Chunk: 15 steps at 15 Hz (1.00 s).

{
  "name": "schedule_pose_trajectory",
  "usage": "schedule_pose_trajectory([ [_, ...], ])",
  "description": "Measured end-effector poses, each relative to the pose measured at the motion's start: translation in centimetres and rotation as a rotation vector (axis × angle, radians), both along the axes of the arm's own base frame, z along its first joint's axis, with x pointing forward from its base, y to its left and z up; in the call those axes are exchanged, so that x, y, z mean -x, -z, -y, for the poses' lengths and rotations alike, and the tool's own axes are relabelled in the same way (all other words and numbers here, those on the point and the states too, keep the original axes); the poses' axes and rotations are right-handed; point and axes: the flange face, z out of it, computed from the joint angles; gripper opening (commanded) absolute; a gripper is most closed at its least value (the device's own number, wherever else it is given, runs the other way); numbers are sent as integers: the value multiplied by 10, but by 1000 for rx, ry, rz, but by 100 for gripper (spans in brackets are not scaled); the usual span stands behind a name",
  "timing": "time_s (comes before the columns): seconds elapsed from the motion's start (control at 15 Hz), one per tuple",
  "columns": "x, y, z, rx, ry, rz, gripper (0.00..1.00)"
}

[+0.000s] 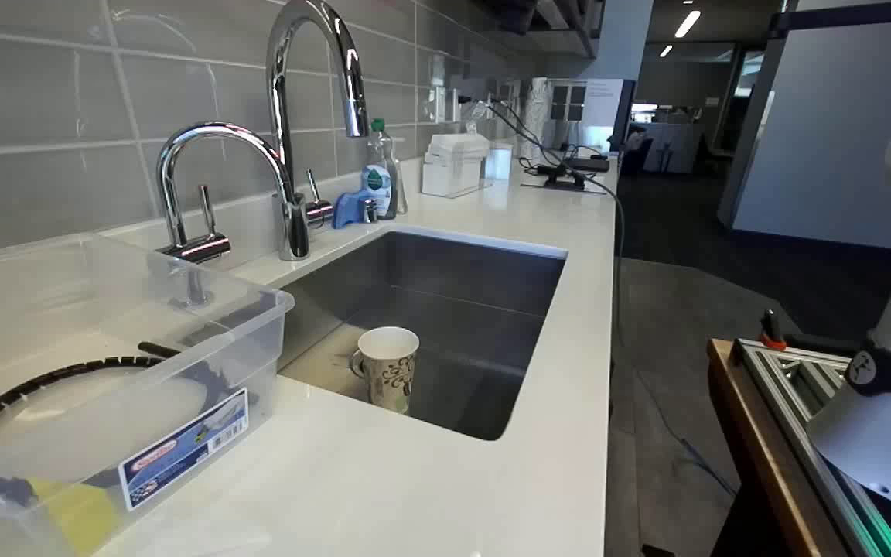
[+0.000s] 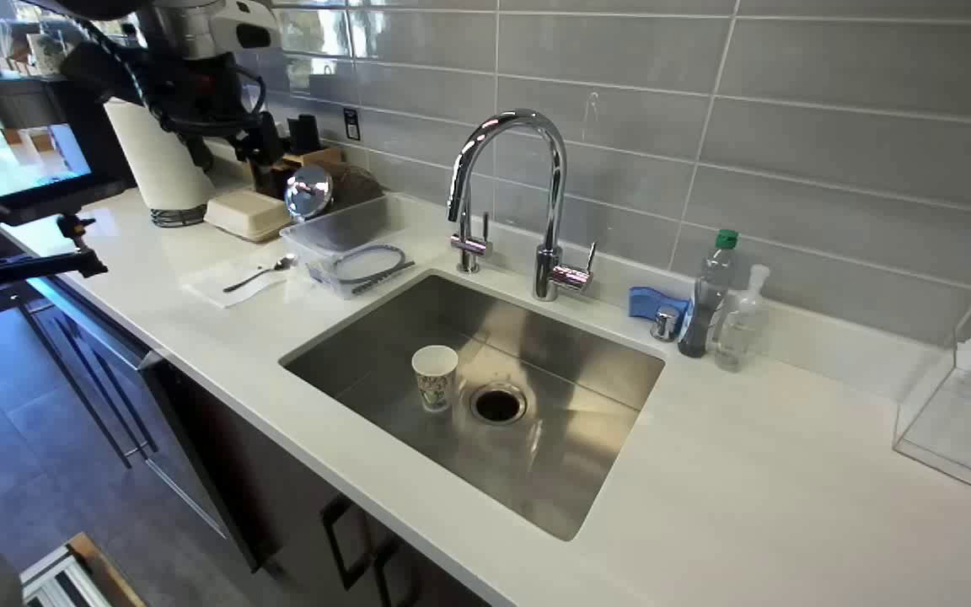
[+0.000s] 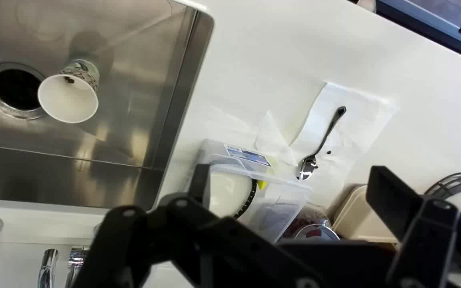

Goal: Pour the contents of the cup onto the paper towel

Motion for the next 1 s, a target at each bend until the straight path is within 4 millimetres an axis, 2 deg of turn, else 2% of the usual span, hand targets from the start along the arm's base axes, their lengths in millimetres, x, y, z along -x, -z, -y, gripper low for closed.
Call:
schedule_pose_trajectory([
  [0.73, -1, 0, 1, 5, 9, 4, 100],
  [0.87, -9, 2, 2, 15, 88, 36, 100],
  [1.0, -24, 13, 0, 40, 185, 72, 100],
])
